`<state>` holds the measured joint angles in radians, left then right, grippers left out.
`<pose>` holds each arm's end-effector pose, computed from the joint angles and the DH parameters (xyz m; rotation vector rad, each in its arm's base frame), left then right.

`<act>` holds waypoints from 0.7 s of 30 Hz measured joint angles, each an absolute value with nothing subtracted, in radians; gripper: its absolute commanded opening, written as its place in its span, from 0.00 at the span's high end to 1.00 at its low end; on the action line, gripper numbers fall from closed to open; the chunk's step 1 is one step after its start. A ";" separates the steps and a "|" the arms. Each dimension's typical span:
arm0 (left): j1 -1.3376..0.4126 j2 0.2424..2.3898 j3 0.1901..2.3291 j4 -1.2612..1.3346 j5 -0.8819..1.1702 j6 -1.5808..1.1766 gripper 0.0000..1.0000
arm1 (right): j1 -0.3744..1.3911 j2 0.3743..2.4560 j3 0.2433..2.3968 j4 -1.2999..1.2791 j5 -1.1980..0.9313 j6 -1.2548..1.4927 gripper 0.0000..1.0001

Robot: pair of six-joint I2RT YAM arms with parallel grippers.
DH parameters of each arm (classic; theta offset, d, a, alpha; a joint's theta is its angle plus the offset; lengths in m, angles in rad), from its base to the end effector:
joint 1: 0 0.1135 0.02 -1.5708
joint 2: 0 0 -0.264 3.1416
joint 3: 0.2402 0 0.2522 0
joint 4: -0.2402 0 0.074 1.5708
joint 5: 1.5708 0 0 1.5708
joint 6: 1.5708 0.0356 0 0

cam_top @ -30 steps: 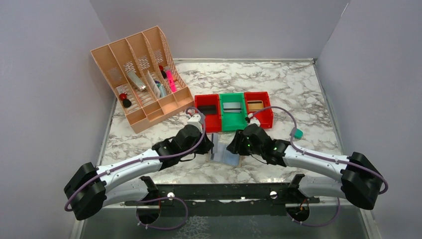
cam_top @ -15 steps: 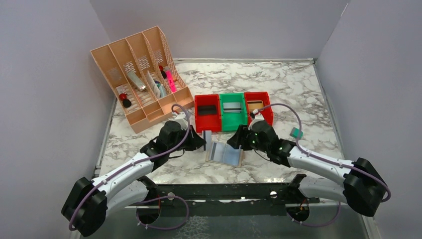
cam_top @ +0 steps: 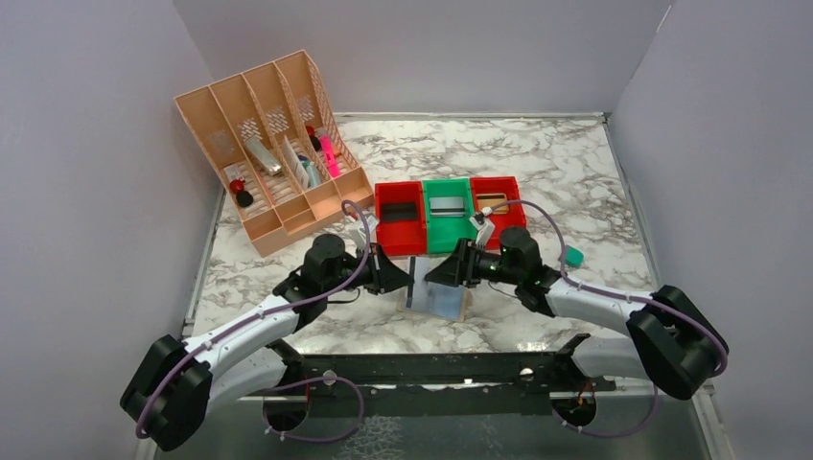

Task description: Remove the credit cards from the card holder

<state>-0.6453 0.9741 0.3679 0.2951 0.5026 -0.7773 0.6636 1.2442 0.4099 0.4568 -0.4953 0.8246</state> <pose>0.1553 -0.1384 0.2094 0.2508 2.0978 -1.3920 0.1804 0.1625 0.1836 -0.1968 2.1915 1.4010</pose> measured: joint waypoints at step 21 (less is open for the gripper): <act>-0.641 1.015 0.368 0.387 0.587 -0.812 0.85 | 0.609 1.407 0.356 0.898 -0.798 0.978 0.90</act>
